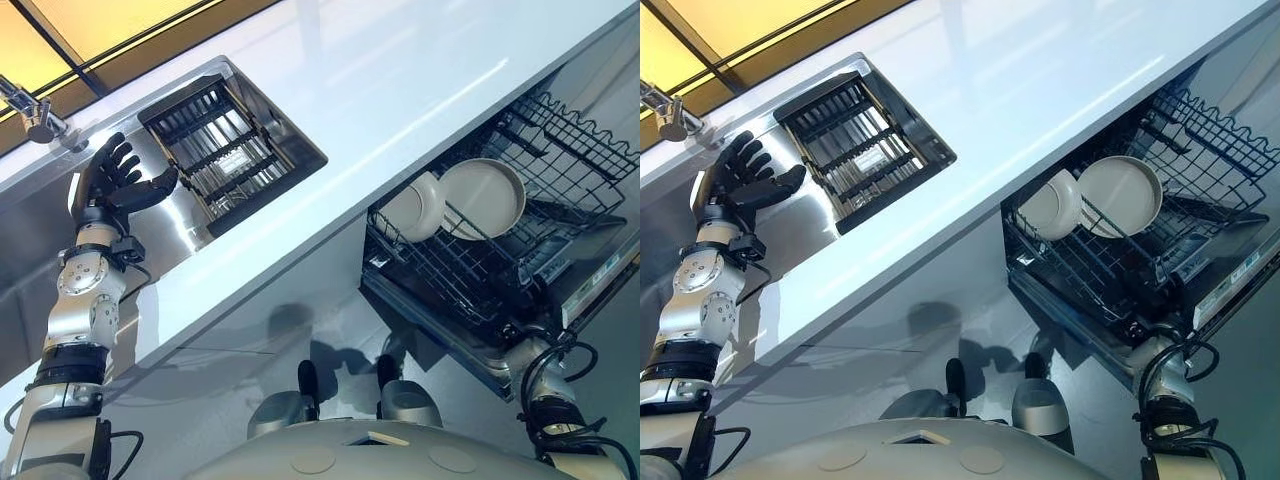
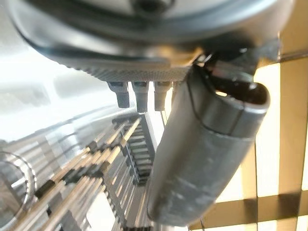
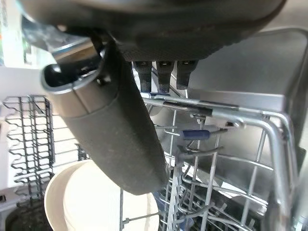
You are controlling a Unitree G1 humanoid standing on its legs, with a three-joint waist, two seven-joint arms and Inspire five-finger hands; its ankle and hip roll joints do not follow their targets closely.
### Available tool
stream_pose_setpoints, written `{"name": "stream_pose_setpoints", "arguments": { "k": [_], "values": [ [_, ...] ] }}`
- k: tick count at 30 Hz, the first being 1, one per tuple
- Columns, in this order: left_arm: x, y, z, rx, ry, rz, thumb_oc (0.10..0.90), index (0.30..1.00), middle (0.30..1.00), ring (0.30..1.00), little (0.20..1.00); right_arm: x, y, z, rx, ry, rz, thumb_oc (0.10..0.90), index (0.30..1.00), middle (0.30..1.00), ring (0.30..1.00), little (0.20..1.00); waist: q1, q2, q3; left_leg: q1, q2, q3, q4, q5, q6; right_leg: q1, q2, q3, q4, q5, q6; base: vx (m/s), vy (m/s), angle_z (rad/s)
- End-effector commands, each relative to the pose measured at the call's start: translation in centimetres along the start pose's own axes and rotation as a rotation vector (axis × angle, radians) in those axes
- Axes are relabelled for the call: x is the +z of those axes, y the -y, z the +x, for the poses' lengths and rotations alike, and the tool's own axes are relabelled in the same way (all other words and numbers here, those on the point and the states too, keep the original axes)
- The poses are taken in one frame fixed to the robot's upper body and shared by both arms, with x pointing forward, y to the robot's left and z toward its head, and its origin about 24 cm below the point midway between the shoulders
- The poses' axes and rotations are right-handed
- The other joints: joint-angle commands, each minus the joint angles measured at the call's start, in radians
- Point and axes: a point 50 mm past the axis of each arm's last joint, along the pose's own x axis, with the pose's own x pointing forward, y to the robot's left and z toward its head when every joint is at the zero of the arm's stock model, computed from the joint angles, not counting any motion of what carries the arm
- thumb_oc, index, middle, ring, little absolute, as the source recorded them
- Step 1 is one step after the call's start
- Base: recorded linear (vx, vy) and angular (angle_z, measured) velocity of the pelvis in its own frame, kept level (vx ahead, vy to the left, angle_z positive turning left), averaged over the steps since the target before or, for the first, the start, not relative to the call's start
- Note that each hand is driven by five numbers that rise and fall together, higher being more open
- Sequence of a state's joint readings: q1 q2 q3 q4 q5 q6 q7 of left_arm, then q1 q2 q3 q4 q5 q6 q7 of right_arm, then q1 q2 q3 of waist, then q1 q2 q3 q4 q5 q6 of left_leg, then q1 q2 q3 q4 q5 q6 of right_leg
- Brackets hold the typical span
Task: Pick up plates and place into dishwasher.
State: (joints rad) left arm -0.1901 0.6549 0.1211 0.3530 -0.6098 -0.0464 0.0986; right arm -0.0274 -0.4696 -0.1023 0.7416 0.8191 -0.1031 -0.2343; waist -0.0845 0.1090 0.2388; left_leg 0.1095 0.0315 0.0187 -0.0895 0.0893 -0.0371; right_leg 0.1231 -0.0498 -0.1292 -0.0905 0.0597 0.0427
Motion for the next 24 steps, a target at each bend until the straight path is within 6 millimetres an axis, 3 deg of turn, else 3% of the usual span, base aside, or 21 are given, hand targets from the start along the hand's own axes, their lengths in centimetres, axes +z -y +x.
{"name": "stream_pose_setpoints", "arguments": {
  "k": [1,6,10,12,16,19,24],
  "values": [
    [7.5,-0.3,2.2,-0.019,0.267,0.034,0.800,0.900,0.900,0.900,0.900,6.0,-8.6,0.2,0.487,0.170,0.191,0.800,0.900,0.900,0.900,0.900,0.050,0.001,-0.032,-0.034,-0.077,0.001,0.048,-0.084,0.034,-0.069,0.063,-0.007,0.154,-0.126,-0.012,0.02,-0.051,0.09],
    [7.7,0.3,2.7,-0.032,0.272,0.031,0.800,0.900,0.900,0.900,0.900,10.7,-13.4,-1.5,0.741,0.362,0.324,0.800,0.900,0.900,0.900,0.900,0.067,0.004,-0.023,-0.043,-0.076,-0.013,0.052,-0.080,0.030,-0.066,0.064,-0.013,0.144,-0.124,-0.017,0.01,-0.032,0.13],
    [7.8,0.9,3.1,-0.025,0.277,0.017,0.800,0.900,0.900,0.900,0.900,15.6,-18.9,-5.4,0.959,0.582,0.312,0.800,0.900,0.900,0.900,0.900,0.078,0.005,-0.018,-0.054,-0.077,-0.024,0.057,-0.078,0.028,-0.067,0.065,-0.016,0.138,-0.125,-0.023,0.00,-0.002,0.10],
    [7.5,1.3,3.3,-0.032,0.269,0.015,0.800,0.900,0.900,0.900,0.900,17.7,-22.2,-8.4,1.092,0.676,0.272,0.800,0.900,0.900,0.900,0.900,0.091,0.000,-0.020,-0.060,-0.079,-0.029,0.063,-0.077,0.027,-0.064,0.065,-0.019,0.136,-0.129,-0.028,0.02,0.001,0.16],
    [7.0,1.8,3.7,-0.047,0.255,0.018,0.800,0.900,0.900,0.900,0.900,20.0,-25.0,-11.8,1.234,0.797,0.218,0.800,0.900,0.900,0.900,0.900,0.107,-0.009,-0.024,-0.066,-0.082,-0.039,0.076,-0.079,0.027,-0.061,0.063,-0.029,0.139,-0.135,-0.035,0.03,-0.005,0.08],
    [6.5,2.1,3.9,-0.065,0.242,0.021,0.800,0.900,0.900,0.900,0.900,20.9,-26.1,-13.3,1.259,0.862,0.197,0.800,0.900,0.900,0.900,0.900,0.121,-0.018,-0.031,-0.067,-0.085,-0.048,0.086,-0.083,0.027,-0.056,0.061,-0.037,0.140,-0.137,-0.037,0.04,-0.015,0.32],
    [5.8,2.5,3.7,-0.084,0.229,0.021,0.800,0.900,0.900,0.900,0.900,20.4,-25.9,-12.9,1.151,0.890,0.130,0.800,0.900,0.900,0.900,0.900,0.124,-0.026,-0.040,-0.062,-0.086,-0.053,0.089,-0.086,0.029,-0.050,0.060,-0.038,0.138,-0.135,-0.038,0.03,0.000,0.20]
  ]
}}
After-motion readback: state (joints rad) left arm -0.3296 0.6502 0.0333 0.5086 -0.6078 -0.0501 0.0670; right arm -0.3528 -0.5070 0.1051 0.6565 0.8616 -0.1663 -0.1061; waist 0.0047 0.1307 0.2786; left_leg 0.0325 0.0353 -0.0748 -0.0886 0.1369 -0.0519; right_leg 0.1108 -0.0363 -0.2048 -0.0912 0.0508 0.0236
